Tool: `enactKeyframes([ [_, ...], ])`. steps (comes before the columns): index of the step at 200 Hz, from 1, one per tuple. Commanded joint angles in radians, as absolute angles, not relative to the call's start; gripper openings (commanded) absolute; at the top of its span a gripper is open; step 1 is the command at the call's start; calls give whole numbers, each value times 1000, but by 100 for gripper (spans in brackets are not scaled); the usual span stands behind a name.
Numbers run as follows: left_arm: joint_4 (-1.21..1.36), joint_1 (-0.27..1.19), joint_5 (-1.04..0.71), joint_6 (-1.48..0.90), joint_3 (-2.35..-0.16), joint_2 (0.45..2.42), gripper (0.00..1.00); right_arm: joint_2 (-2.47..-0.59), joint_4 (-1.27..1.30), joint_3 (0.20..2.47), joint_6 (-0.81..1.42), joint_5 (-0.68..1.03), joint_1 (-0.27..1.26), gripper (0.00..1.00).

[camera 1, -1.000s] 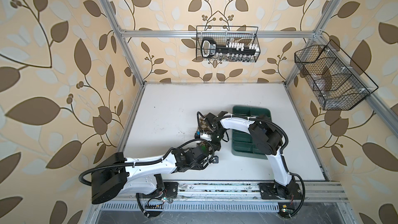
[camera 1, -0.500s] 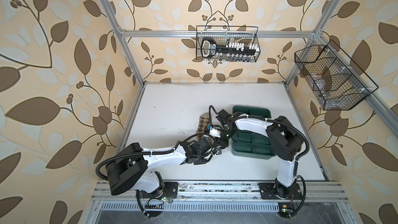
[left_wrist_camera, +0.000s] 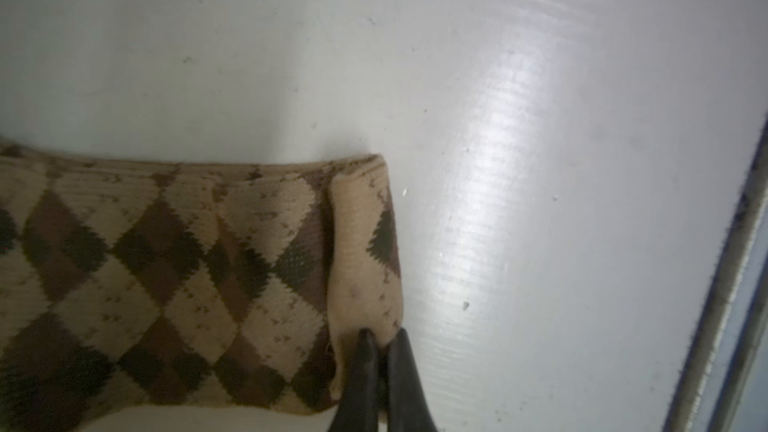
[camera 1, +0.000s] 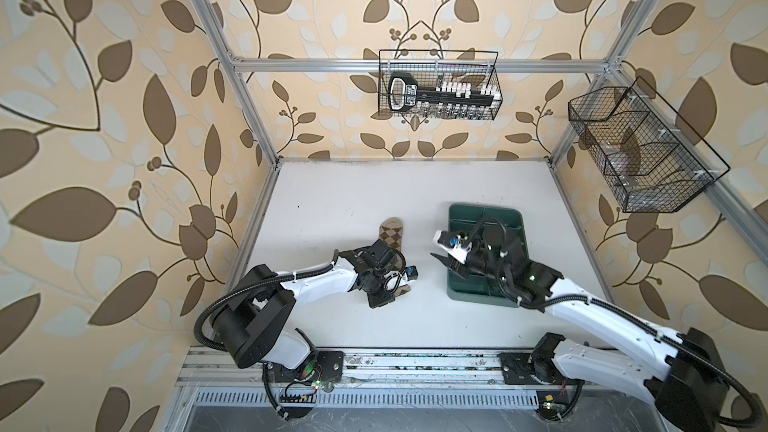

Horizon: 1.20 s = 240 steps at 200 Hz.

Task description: Roll the socks

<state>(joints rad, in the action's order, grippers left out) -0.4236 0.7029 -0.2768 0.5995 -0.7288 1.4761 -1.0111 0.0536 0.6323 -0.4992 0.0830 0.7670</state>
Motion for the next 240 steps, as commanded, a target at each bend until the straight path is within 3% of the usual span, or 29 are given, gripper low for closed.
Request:
enactKeyframes([
  [1,-539,676,-395,615,-764,1546,0,-986,161,543,-778,-153,912,54],
  [26,-564,647,-425,619,-793,1581,0,-1058,143,512,-918,-330,1109,56],
  [51,-565,636,-428,618,-800,1598,0,-1187,128,524,-910,-320,1196,59],
  [125,-542,632,-419,604,-784,1582,0,-1589,235,660,-912,-232,1154,59],
  [176,-539,632,-422,608,-776,1579,0,-1696,313,686,-911,-226,1113,55],
  [192,-540,634,-425,610,-775,1577,0,-1722,312,686,-906,-223,1104,45],
  [219,-536,635,-423,603,-773,1564,0,-1752,284,692,-900,-225,1105,12],
  [240,-522,648,-381,553,-784,1525,12,-1746,220,701,-891,-218,1112,0],
])
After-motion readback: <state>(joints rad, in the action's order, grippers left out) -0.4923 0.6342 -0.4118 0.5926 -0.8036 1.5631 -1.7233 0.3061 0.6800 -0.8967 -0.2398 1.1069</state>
